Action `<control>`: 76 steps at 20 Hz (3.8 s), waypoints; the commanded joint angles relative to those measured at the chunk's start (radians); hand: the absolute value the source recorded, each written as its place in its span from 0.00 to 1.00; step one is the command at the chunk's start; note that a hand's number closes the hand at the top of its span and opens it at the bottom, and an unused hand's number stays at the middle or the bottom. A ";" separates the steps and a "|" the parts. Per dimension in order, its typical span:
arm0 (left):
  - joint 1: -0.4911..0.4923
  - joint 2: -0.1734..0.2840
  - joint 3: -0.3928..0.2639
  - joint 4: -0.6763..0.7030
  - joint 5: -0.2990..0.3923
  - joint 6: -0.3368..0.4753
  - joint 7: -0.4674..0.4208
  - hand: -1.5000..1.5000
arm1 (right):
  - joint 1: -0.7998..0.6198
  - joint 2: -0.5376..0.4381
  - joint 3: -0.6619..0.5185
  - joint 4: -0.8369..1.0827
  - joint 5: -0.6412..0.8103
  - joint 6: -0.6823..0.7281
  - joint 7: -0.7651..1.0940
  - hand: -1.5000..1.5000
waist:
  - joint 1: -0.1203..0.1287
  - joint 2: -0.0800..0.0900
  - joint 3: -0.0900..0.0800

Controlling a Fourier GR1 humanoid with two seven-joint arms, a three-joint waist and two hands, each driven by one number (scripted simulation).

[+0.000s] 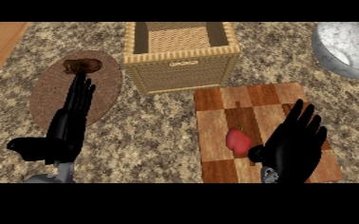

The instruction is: Pick the bell pepper from the cutting board and place it in the basket

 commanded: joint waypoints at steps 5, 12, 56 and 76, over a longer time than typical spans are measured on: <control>-0.010 -0.014 -0.004 -0.016 -0.008 0.006 0.021 0.50 | -0.006 0.007 -0.023 0.004 -0.060 0.028 0.234 0.00 | 0.000 -0.001 0.001; 0.008 -0.005 0.027 0.008 -0.006 -0.022 -0.020 0.50 | -0.021 0.007 -0.023 0.049 -0.070 -0.026 0.234 0.00 | 0.001 0.001 0.000; -0.106 -0.071 -0.039 0.016 -0.046 -0.107 0.030 0.50 | -0.361 0.006 0.465 0.430 -0.404 -0.006 -0.296 1.00 | 0.194 0.043 0.004; -0.120 -0.099 -0.004 0.085 -0.061 -0.060 0.043 0.50 | -0.953 0.007 0.592 0.282 -0.795 -0.588 -0.049 1.00 | 0.096 -0.002 -0.002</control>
